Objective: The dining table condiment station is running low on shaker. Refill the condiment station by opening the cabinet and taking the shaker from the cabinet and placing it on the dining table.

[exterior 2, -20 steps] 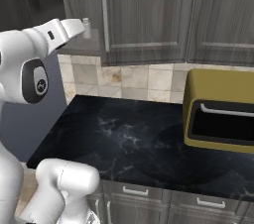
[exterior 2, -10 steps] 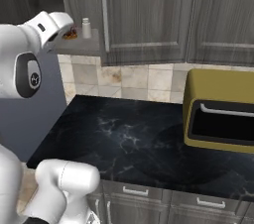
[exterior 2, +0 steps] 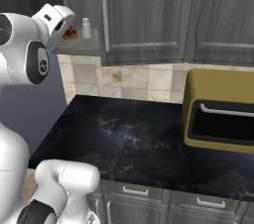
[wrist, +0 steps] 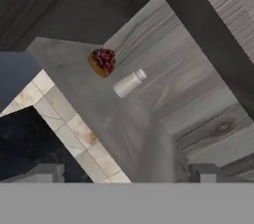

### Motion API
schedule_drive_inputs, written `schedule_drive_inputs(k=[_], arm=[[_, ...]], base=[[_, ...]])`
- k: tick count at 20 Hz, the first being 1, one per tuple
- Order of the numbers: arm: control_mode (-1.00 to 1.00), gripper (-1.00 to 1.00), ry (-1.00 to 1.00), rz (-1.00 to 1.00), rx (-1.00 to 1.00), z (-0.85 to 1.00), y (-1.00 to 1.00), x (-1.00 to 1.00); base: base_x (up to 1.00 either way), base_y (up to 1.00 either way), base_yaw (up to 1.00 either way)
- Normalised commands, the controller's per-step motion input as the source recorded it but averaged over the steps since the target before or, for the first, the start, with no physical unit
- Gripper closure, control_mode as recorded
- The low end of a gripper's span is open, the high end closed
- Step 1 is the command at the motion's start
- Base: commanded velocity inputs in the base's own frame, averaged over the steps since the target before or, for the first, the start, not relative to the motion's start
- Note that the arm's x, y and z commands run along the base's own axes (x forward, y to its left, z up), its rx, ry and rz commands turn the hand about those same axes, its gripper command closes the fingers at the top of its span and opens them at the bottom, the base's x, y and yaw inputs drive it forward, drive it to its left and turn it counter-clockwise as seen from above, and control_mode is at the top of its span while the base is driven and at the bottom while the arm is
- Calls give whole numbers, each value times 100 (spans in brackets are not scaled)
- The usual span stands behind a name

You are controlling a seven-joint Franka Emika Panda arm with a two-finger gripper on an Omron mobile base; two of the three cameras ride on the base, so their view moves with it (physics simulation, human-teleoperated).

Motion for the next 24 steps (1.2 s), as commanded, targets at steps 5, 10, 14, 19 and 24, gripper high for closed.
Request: schedule_drive_inputs(k=[5,10,14,19,24], arm=[[-100,-100,13,-10,-14,0,9,56],[-100,-100,11,-13,-10,-2,0,54],[-100,-100,3,-7,-9,-11,-1,17],[-100,-100,0,-4,-5,-17,-2,0],[-100,-100,0,-4,-4,-11,-17,0]], base=[[0,0,0],[0,0,0],[0,0,0],[0,0,0],[0,0,0]])
